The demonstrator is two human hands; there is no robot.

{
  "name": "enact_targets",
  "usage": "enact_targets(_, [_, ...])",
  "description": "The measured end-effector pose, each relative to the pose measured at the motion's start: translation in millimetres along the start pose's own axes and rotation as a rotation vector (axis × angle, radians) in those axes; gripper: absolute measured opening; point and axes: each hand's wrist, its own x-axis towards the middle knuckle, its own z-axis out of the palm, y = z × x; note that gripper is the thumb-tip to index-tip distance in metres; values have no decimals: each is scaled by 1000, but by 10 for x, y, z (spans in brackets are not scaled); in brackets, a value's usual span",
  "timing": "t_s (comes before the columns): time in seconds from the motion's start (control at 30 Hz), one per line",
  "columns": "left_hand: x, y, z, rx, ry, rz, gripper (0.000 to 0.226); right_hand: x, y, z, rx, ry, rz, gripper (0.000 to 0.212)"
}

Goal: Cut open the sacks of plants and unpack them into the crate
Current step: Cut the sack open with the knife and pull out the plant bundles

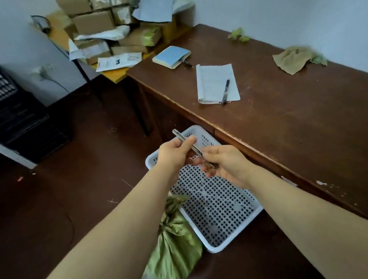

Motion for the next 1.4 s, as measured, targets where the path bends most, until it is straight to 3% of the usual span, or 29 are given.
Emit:
enact_targets(0.17, [42,27,-958,-151,-8,-73,47,196,314,892,162,32,-18,27])
enact_targets(0.3, [189,-109,-1749,-53,8,-142,59,340,652,1568,331,162,-15,23])
enact_targets(0.47, [316,-269,-2269,4,-11,-200,58,463,963,2065,431,327,20,23])
enact_targets(0.8, [978,-876,-2473,138,-78,-327,63,1102,1571,1854,560,426,80,23])
enact_targets(1.03, [1476,-1551,-2582,202,-204,-422,60,1446,2299,1778,653,608,70,23])
enact_targets(1.23, [1938,-2222,-2739,359,-364,-358,56,1820,2984,1881,727,776,-45,24])
enact_targets(1.4, [2108,-2815,-2744,543,-428,-235,50,2096,3551,1885,787,786,-124,23])
